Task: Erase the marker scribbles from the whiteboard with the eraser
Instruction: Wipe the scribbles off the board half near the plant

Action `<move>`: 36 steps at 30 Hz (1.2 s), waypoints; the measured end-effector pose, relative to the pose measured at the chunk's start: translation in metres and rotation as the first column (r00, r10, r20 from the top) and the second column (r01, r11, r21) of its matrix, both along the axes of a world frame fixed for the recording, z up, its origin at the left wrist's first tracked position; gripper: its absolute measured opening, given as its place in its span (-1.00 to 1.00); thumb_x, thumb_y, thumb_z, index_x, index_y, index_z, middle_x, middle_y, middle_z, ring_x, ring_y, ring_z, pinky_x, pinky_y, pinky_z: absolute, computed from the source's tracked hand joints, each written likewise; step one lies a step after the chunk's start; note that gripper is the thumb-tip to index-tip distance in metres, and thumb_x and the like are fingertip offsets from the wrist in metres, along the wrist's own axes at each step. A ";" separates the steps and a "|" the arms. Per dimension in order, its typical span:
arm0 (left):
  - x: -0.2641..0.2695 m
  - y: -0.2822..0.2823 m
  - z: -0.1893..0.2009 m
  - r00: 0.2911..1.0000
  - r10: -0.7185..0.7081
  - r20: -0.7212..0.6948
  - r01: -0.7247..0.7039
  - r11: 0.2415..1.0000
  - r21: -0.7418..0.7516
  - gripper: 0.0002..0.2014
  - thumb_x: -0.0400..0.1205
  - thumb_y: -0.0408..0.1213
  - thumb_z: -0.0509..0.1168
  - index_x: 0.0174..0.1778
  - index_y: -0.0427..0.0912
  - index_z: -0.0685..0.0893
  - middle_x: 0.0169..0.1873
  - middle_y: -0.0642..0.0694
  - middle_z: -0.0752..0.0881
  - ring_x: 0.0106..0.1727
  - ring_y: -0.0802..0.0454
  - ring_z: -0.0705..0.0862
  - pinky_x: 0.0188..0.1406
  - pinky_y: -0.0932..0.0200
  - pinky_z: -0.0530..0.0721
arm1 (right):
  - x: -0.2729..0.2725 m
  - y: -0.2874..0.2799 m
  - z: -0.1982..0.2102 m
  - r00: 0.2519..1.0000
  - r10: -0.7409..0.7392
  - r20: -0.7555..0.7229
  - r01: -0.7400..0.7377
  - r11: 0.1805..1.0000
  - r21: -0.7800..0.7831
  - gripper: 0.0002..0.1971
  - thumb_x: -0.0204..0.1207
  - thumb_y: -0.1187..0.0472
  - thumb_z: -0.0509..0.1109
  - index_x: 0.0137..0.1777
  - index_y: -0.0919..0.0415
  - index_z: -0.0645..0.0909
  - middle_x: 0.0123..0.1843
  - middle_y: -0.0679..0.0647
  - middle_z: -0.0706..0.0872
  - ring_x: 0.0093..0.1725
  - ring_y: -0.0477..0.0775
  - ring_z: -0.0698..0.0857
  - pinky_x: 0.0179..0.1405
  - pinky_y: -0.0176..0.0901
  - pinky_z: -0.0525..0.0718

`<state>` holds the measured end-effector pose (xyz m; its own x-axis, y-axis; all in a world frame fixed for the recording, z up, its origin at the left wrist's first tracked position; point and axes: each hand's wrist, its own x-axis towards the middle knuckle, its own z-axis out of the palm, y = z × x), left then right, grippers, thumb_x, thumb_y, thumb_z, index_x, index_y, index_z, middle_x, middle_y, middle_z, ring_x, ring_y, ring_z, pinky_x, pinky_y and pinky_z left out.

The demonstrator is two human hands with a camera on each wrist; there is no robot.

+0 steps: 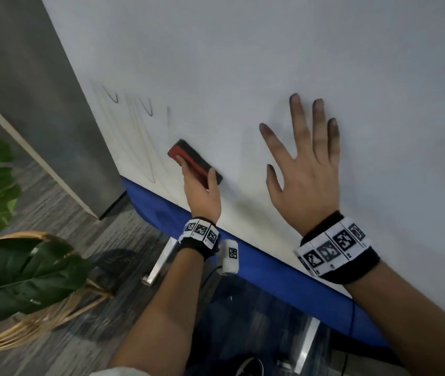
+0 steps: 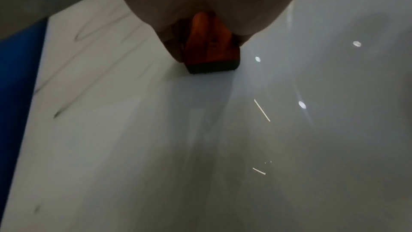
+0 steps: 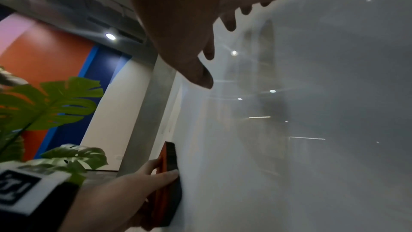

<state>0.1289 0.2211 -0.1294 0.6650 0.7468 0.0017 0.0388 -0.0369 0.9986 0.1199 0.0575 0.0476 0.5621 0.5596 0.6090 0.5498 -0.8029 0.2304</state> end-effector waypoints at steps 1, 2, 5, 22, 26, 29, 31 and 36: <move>0.000 -0.005 -0.006 1.000 0.010 -0.012 -0.011 0.999 -0.033 -0.18 0.78 -0.13 0.25 0.80 -0.04 -0.16 0.69 -0.07 0.33 0.57 0.09 0.45 0.58 0.24 0.40 | 0.004 0.004 -0.004 1.000 -0.009 0.010 0.009 0.999 -0.033 -0.26 0.51 0.30 0.45 0.71 0.03 0.36 0.80 0.31 0.09 0.76 0.48 0.01 0.75 0.31 -0.16; 0.001 -0.009 -0.017 0.999 0.020 -0.043 -0.023 0.996 -0.086 -0.19 0.79 -0.14 0.23 0.80 -0.05 -0.19 0.66 -0.09 0.37 0.51 0.06 0.50 0.53 0.22 0.44 | 0.010 0.007 -0.009 0.999 -0.029 0.026 0.030 0.997 -0.070 -0.21 0.49 0.32 0.45 0.73 0.02 0.31 0.81 0.30 0.06 0.76 0.47 -0.02 0.75 0.30 -0.21; -0.002 -0.028 -0.067 0.980 -0.026 -0.197 -0.039 0.946 -0.321 -0.20 0.82 -0.19 0.18 0.79 -0.12 -0.26 0.45 -0.18 0.53 0.35 -0.09 0.59 0.38 0.19 0.49 | 0.023 0.005 -0.023 0.992 -0.079 0.094 0.095 0.979 -0.182 -0.14 0.51 0.33 0.45 0.78 0.00 0.17 0.81 0.26 0.05 0.75 0.43 -0.06 0.73 0.25 -0.34; 0.016 0.050 -0.100 0.956 -0.018 -0.291 -0.124 0.878 -0.461 -0.11 0.71 -0.04 0.28 0.79 -0.01 -0.21 0.62 -0.26 0.40 0.56 -0.30 0.48 0.61 -0.23 0.44 | 0.026 -0.006 -0.046 0.982 -0.098 0.162 0.141 0.949 -0.281 -0.17 0.66 0.20 0.38 0.82 0.07 0.00 0.82 0.23 -0.05 0.76 0.37 -0.16 0.74 0.28 -0.34; 0.016 0.093 -0.060 0.974 0.082 -0.210 -0.156 0.917 -0.367 -0.28 0.84 -0.15 0.14 0.80 -0.06 -0.17 0.64 -0.26 0.39 0.59 -0.27 0.46 0.58 0.01 0.38 | 0.022 -0.001 -0.050 0.982 -0.127 0.142 0.162 0.948 -0.272 -0.12 0.63 0.22 0.41 0.82 0.08 -0.04 0.81 0.24 -0.11 0.76 0.38 -0.15 0.74 0.30 -0.33; 0.015 0.073 -0.078 0.967 0.044 -0.250 -0.142 0.910 -0.389 -0.26 0.83 -0.17 0.16 0.80 -0.10 -0.17 0.64 -0.31 0.39 0.58 -0.30 0.45 0.60 -0.04 0.39 | 0.022 0.000 -0.054 0.983 -0.125 0.133 0.158 0.948 -0.276 -0.10 0.60 0.24 0.43 0.82 0.07 -0.02 0.82 0.24 -0.10 0.76 0.38 -0.19 0.74 0.29 -0.32; 0.006 0.035 -0.101 0.947 -0.039 -0.320 -0.120 0.879 -0.462 -0.26 0.81 -0.25 0.19 0.79 -0.21 -0.12 0.63 -0.36 0.38 0.58 -0.35 0.45 0.62 -0.11 0.40 | 0.023 -0.002 -0.055 0.985 -0.120 0.125 0.152 0.945 -0.289 -0.09 0.61 0.25 0.44 0.82 0.06 -0.04 0.82 0.24 -0.11 0.76 0.36 -0.22 0.75 0.28 -0.35; -0.013 -0.053 -0.115 0.967 -0.115 -0.227 -0.045 0.802 -0.596 -0.24 0.79 -0.19 0.26 0.79 -0.16 -0.07 0.54 -0.27 0.49 0.50 -0.27 0.54 0.59 -0.12 0.48 | 0.024 -0.011 -0.055 0.990 -0.118 0.082 0.140 0.924 -0.356 0.02 0.56 0.28 0.53 0.83 0.04 -0.10 0.81 0.21 -0.32 0.77 0.32 -0.36 0.74 0.25 -0.40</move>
<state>0.1161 0.1678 -0.2441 0.6102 0.5235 -0.5946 0.2893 0.5515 0.7824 0.1440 0.0468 -0.0071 0.6140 0.6722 0.4136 0.4238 -0.7229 0.5457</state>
